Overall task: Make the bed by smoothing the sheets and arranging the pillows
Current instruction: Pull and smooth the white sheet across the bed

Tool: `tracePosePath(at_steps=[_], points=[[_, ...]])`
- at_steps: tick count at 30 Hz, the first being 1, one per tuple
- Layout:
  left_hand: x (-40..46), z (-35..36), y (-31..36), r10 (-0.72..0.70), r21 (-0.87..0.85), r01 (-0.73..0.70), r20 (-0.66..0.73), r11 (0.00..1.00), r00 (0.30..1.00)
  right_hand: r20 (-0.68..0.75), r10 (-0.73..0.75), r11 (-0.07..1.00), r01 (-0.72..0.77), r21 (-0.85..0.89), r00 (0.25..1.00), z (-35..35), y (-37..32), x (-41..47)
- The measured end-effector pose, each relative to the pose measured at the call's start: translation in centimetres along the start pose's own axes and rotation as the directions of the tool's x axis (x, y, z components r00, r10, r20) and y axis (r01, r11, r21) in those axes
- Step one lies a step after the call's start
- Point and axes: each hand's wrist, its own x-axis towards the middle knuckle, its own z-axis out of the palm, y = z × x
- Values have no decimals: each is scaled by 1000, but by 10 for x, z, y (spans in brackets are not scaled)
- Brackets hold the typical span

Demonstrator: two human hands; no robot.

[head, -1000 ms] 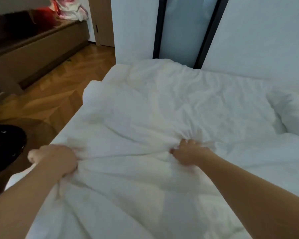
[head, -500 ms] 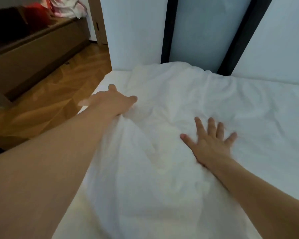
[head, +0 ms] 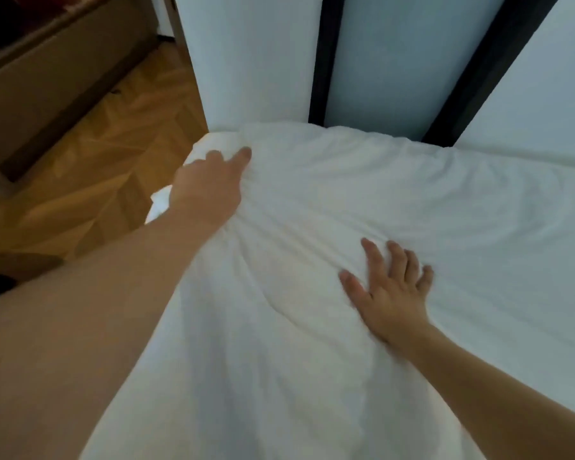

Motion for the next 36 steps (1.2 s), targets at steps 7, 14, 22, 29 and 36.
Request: tracePosePath(at_steps=[7,14,22,29,36], points=[[-10,71,-11,-414,-18,414,-3,910,910,53,-135,988,138,-75,989,-8,-47,59],[20,95,-3,-554,-218,544,21,810,833,-186,-151,985,132,-111,971,45,-36,66],[93,101,27,-384,-293,410,144,864,912,-256,-187,982,176,-65,948,55,-28,70],[81,89,5,-188,-314,77,-340,946,922,-264,-230,973,220,-67,937,58,-28,70],[76,84,43,-375,-248,363,1,898,927,-282,-224,975,214,-64,933,64,-26,71]])
